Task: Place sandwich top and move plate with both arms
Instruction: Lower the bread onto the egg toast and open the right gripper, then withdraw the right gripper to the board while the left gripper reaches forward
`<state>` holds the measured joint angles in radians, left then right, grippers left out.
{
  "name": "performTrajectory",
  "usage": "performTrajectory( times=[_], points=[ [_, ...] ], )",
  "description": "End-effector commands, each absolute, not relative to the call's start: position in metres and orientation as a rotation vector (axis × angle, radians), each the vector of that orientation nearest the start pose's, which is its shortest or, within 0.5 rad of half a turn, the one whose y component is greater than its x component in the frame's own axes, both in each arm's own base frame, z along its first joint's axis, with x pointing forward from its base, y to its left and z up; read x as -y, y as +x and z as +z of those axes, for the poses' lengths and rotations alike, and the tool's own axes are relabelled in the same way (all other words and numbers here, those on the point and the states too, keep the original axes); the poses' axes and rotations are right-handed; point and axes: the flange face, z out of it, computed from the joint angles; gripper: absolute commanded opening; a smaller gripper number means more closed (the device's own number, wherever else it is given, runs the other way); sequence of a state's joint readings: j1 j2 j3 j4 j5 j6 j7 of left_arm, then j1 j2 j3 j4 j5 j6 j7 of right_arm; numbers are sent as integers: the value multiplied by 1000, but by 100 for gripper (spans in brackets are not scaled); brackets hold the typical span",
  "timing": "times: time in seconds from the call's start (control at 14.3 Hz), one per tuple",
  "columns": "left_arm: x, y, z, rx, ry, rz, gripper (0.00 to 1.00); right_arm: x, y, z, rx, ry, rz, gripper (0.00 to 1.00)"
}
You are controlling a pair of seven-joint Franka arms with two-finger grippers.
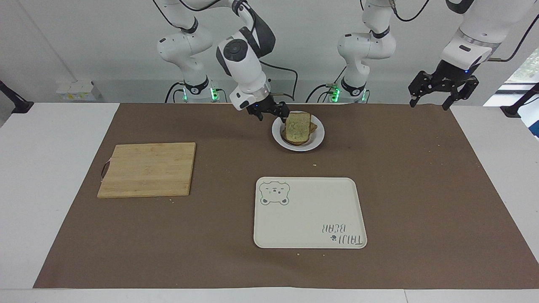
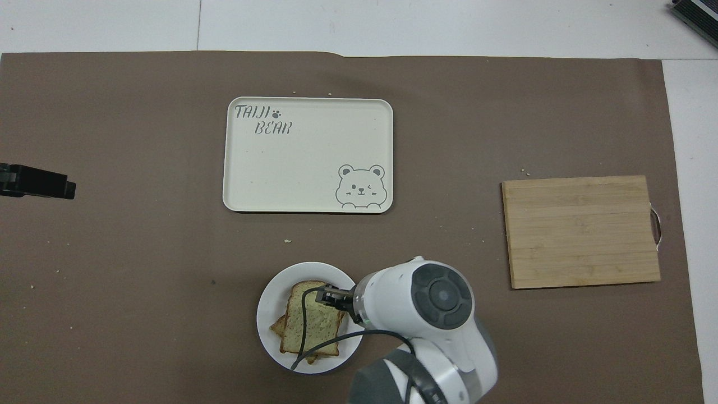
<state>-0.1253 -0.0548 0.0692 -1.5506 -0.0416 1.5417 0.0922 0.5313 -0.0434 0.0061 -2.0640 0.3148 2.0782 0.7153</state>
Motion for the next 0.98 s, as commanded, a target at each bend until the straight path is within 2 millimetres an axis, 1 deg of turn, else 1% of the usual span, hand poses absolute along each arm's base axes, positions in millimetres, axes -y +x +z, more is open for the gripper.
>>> performTrajectory(
  times=[0.0, 0.07, 0.14, 0.28, 0.49, 0.63, 0.7, 0.77, 0.84, 0.91],
  points=[
    [34, 533, 665, -261, -3167, -91, 100, -260, 490, 479, -384, -2934, 64, 100],
    [36, 532, 665, -273, -3168, -89, 100, -243, 502, 487, -362, -2943, 54, 100],
    [39, 531, 662, -281, -3168, -77, 100, -219, 515, 496, -327, -2951, 40, 100],
    [43, 525, 657, -327, -3195, -57, 100, -162, 536, 507, -220, -2985, 14, 100],
    [50, 507, 640, -422, -3252, -1, 100, -89, 549, 521, -43, -3081, -4, 100],
    [62, 500, 618, -484, -3358, 70, 100, -39, 553, 534, 56, -3160, -16, 100],
    [67, 494, 606, -488, -3407, 105, 100, -16, 554, 543, 80, -3208, -39, 100],
    [71, 487, 594, -502, -3442, 111, 100, -1, 555, 554, 37, -3212, -50, 100],
    [77, 477, 583, -568, -3465, 94, 100, 11, 556, 566, -6, -3205, -39, 100],
    [83, 464, 565, -628, -3470, 107, 100, 22, 556, 581, -46, -3202, -21, 100]
  ],
)
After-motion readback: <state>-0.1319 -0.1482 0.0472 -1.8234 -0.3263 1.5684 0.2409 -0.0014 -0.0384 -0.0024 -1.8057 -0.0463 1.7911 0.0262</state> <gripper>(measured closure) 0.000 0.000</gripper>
